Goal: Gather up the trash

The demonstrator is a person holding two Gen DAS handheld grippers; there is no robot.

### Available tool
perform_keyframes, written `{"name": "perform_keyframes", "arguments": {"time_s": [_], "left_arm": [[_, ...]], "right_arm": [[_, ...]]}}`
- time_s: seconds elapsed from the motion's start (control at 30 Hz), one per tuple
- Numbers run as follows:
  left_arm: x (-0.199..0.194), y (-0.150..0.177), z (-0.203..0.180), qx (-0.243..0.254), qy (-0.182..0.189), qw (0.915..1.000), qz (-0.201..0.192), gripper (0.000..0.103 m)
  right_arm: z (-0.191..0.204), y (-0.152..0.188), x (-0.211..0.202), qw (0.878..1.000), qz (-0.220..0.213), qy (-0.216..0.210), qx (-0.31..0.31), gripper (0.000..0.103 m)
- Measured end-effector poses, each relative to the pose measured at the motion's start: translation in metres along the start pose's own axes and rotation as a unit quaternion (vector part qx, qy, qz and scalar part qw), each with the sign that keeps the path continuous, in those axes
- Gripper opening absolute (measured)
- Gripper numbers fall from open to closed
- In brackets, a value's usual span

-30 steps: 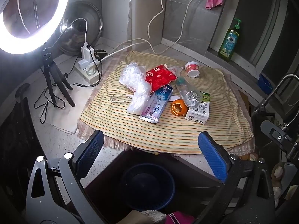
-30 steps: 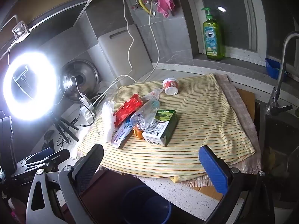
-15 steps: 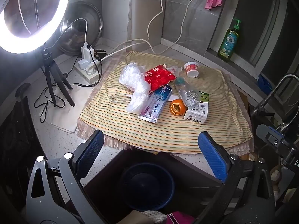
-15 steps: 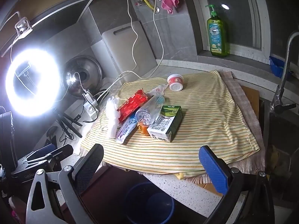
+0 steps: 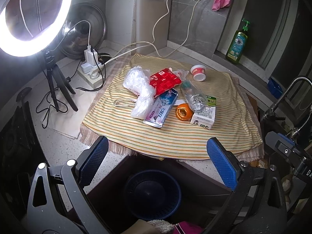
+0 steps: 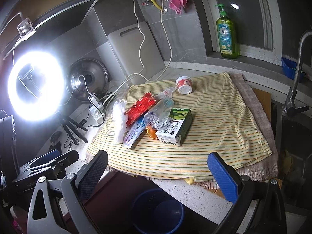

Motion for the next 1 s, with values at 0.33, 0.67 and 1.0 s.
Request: {"name": "perform_keyframes", "arguments": {"time_s": [0.33,0.67,1.0], "left_arm": [[-0.0001,0.0003,-0.0003,-0.001,0.001,1.0,0.001,0.102],[-0.0003,0.0008,-0.0007,0.0,0.001,1.0,-0.001,0.102],[-0.0008,0.0011,-0.0002,-0.001,0.001,1.0,-0.001,0.102]], "right_arm": [[0.0014,0.0041,-0.001,1.0,0.002,-0.002,0.005,0.103],[-0.0008,0.0049,-0.0003,1.0,0.008,-0.006,0.01,0.103],[-0.0066,0.0042,0.0024,1.0,0.011,-0.007,0.017,0.103]]}}
Point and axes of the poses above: each gripper's, at about its wrist camera, not at the fingertips, and x roughly the way its jaws point, z to its left, y to its underside, the point moved 4 cm from there along x, roughly the way its jaws point, and after that the axes turned 11 degrees about y, right-handed, at the moved point
